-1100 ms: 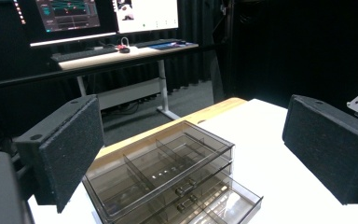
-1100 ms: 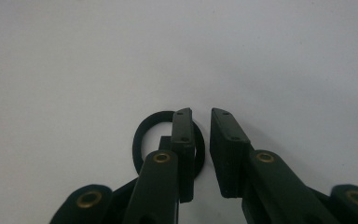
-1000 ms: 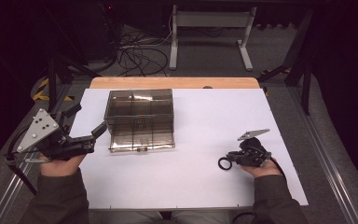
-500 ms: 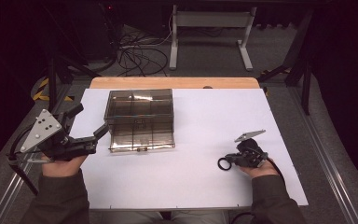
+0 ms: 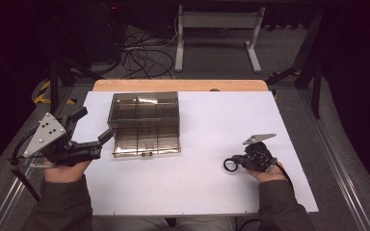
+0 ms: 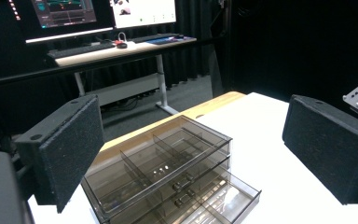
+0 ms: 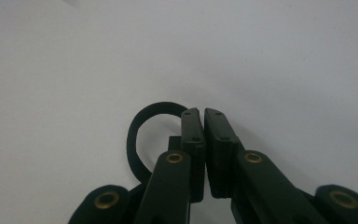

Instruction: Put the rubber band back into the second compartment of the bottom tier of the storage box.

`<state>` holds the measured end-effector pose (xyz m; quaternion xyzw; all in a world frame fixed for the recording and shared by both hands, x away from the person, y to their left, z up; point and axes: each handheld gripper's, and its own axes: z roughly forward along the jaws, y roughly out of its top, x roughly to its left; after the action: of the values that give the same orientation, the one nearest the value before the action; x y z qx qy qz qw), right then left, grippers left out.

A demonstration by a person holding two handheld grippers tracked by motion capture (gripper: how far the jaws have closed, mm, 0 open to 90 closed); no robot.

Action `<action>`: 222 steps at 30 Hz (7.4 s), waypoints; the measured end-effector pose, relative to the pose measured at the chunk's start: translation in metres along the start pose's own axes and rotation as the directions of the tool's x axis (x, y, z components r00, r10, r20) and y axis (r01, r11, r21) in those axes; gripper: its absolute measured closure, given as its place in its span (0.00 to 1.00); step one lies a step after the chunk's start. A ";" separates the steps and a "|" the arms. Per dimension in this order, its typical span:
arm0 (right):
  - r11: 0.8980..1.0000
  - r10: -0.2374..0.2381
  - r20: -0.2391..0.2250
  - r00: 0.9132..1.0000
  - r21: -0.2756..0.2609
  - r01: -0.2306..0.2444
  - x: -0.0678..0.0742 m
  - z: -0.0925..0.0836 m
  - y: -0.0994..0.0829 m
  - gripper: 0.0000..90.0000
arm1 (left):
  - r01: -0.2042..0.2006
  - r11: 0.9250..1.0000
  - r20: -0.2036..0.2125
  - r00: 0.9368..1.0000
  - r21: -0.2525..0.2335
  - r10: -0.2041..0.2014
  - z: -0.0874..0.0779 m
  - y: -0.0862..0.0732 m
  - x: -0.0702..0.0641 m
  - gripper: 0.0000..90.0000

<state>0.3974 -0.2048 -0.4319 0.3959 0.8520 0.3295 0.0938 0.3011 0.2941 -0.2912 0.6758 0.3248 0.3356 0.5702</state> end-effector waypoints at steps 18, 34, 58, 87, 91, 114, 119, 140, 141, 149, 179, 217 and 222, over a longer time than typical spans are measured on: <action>0.990 -0.014 0.039 0.999 -0.138 0.020 0.016 0.005 0.019 0.97 | -0.005 1.000 -0.009 1.000 0.010 0.005 -0.001 -0.001 -0.001 0.07; 0.979 -0.053 0.016 0.998 -0.195 0.055 0.031 0.018 0.037 0.98 | -0.007 1.000 -0.015 1.000 0.011 0.007 -0.003 -0.002 -0.002 0.07; 0.954 -0.103 -0.036 0.994 -0.287 0.089 0.050 0.031 0.063 0.98 | 0.008 1.000 -0.016 1.000 -0.001 -0.008 -0.005 -0.002 -0.003 0.06; 0.934 -0.186 -0.074 0.980 -0.324 0.153 0.086 0.047 0.090 0.98 | 0.016 1.000 -0.010 1.000 0.009 -0.016 -0.004 -0.005 -0.004 0.06; 0.931 -0.194 -0.074 0.978 -0.330 0.160 0.091 0.049 0.093 0.98 | 0.016 1.000 -0.007 1.000 0.008 -0.016 -0.004 -0.005 -0.004 0.06; 0.915 -0.229 -0.095 0.969 -0.359 0.181 0.120 0.076 0.117 0.98 | 0.029 1.000 0.014 0.999 0.005 -0.029 -0.007 -0.003 -0.002 0.07; 0.914 -0.236 -0.087 0.968 -0.359 0.190 0.125 0.084 0.121 0.98 | 0.028 1.000 0.023 0.999 0.009 -0.028 -0.006 -0.004 -0.003 0.07; 0.904 -0.226 -0.090 0.970 -0.391 0.174 0.138 0.104 0.135 0.97 | 0.032 0.999 0.033 0.999 0.005 -0.032 -0.006 -0.003 -0.003 0.07; 0.903 -0.225 -0.092 0.970 -0.393 0.173 0.139 0.105 0.135 0.97 | 0.031 1.000 0.032 0.999 0.005 -0.031 -0.006 -0.003 -0.003 0.07; 0.896 -0.215 -0.087 0.973 -0.414 0.161 0.146 0.115 0.137 0.97 | 0.035 0.999 0.026 0.999 0.004 -0.035 -0.007 -0.003 -0.002 0.07; 0.908 -0.231 -0.040 0.972 -0.367 0.201 0.159 0.151 0.133 0.97 | 0.034 0.999 0.035 0.999 0.006 -0.034 -0.006 -0.003 -0.003 0.07; 0.919 -0.240 -0.035 0.970 -0.329 0.216 0.161 0.163 0.130 0.96 | 0.031 0.999 0.044 0.999 0.028 -0.032 0.001 -0.006 -0.006 0.06; 0.921 -0.237 -0.038 0.971 -0.327 0.212 0.161 0.163 0.130 0.95 | 0.030 0.999 0.044 0.999 0.031 -0.031 0.001 -0.006 -0.006 0.06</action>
<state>0.4383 0.0541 -0.4582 0.2622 0.8298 0.4655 0.1613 0.2982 0.2898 -0.2980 0.6868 0.3272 0.3067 0.5720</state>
